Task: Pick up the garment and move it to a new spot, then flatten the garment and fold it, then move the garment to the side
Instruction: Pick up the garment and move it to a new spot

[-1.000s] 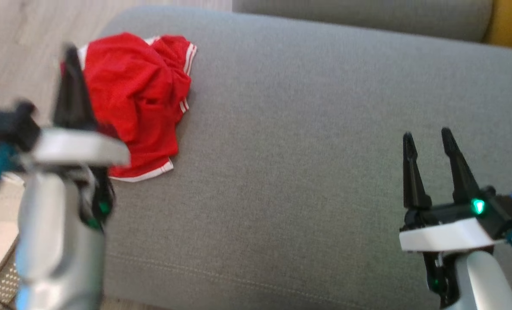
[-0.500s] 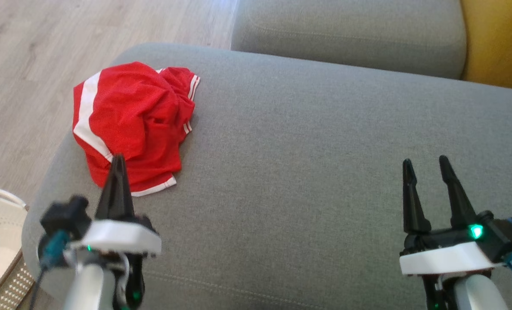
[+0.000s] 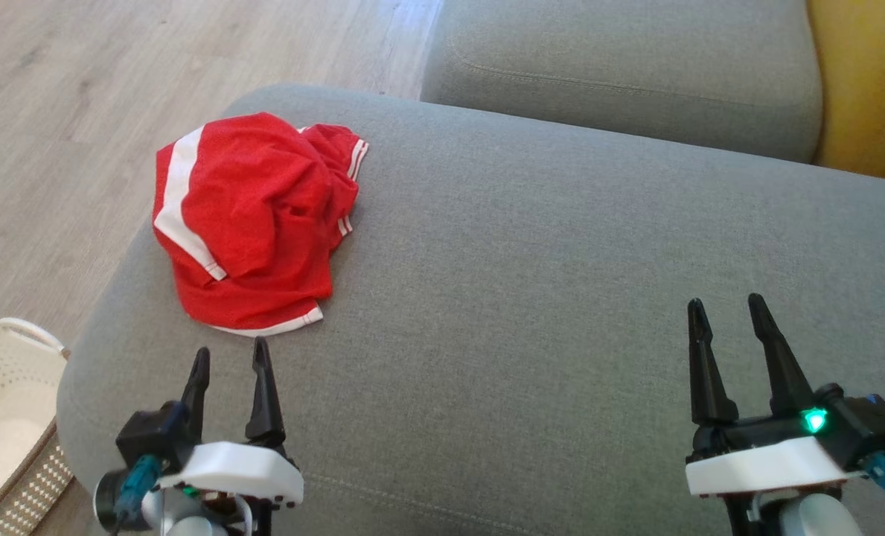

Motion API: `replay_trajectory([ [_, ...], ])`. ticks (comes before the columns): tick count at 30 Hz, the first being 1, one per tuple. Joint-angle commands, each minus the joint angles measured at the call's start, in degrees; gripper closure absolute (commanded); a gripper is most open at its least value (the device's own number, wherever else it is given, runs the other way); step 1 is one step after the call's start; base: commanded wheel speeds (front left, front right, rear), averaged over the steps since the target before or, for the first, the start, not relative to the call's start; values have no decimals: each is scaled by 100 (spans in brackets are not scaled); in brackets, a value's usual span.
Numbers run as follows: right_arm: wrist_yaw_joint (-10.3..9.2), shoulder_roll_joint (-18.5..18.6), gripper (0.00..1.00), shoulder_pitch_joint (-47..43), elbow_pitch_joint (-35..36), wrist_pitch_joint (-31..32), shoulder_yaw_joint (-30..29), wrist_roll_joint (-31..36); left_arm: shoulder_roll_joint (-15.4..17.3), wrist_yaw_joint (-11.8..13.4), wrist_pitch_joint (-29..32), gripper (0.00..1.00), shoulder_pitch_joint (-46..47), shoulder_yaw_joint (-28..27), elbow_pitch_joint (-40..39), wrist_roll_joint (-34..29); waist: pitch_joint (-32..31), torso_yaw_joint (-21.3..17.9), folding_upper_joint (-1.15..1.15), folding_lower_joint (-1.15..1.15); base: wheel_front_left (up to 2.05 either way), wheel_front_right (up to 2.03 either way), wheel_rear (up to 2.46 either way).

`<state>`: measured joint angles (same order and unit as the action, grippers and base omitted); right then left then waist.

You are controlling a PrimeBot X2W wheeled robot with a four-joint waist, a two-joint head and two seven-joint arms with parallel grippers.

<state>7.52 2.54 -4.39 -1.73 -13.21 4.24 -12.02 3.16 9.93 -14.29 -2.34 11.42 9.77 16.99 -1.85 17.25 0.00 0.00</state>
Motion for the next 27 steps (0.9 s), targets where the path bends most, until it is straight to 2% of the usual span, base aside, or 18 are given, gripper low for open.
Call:
replay_trajectory([
  [1, -3, 33, 0, 168, 173, -102, 144, -21, -21, 49, -68, 0, 305, -140, -220, -6, -1, 30, 0, 0, 0, 0, 0],
  [10, -3, 33, 0, 203, 144, -111, 199, -43, -25, 67, -70, 0, 346, -165, -263, -31, 15, 97, 0, 0, 0, 0, 0],
  [15, -3, 33, 0, 273, 199, -72, 251, 11, -26, 73, -70, 0, 462, -253, -261, -34, 225, 32, 0, 0, 0, 0, 0],
  [23, -3, 33, 0, 565, 489, 157, 223, 316, 223, -18, 33, 0, 1436, -431, 276, -56, 1140, -176, 0, 0, 0, 0, 0],
  [27, -3, 33, 0, 737, 661, 285, 218, 482, 493, -94, 307, 0, 2226, -584, 716, -1, 1645, -298, 0, 0, 0, 0, 0],
])
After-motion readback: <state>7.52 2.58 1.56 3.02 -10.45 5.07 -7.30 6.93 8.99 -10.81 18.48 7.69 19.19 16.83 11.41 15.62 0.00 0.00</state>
